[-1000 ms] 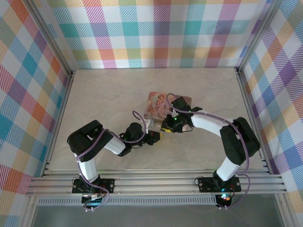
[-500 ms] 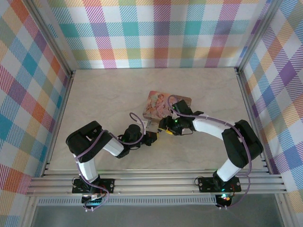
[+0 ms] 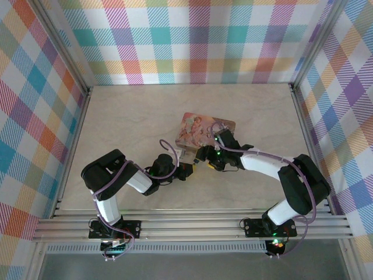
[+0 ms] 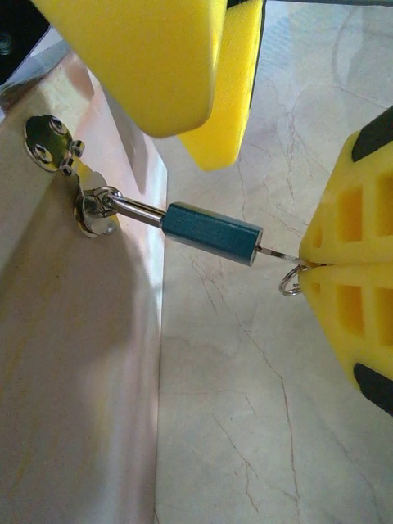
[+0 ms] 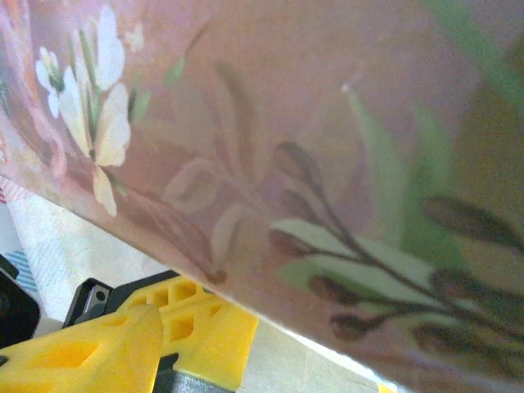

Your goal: Unlock the padlock with the key

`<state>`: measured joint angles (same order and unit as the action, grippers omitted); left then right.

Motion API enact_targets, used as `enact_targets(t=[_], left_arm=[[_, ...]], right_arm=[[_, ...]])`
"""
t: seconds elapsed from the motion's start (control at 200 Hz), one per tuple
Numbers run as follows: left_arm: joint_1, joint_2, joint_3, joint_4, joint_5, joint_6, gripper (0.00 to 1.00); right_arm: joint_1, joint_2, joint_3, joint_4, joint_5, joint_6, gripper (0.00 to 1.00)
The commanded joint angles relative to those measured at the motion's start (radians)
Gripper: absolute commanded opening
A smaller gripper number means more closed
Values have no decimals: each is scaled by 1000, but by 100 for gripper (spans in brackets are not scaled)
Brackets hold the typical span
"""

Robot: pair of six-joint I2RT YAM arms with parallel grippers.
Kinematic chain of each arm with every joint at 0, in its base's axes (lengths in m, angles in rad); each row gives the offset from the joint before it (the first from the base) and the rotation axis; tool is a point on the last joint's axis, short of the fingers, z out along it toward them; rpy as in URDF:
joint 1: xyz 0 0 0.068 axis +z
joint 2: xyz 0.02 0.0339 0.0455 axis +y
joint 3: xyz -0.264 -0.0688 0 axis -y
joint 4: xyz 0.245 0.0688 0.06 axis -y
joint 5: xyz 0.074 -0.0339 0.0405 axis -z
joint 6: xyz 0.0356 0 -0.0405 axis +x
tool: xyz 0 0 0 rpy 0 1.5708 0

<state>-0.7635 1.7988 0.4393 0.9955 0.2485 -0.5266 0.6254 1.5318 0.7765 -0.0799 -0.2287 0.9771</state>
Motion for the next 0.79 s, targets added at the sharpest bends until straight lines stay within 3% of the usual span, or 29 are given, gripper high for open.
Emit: enact_targets(t=[0.0, 0.325, 0.79], left_arm=[[-17, -5, -3, -23, 32, 14, 0], [-16, 4, 10, -8, 67, -6, 0], [-16, -21, 32, -29, 83, -11, 0]], right_arm=[[27, -8, -41, 13, 37, 80, 67], [72, 9, -101, 144, 140, 162, 65], [108, 89, -88, 174, 143, 199, 56]])
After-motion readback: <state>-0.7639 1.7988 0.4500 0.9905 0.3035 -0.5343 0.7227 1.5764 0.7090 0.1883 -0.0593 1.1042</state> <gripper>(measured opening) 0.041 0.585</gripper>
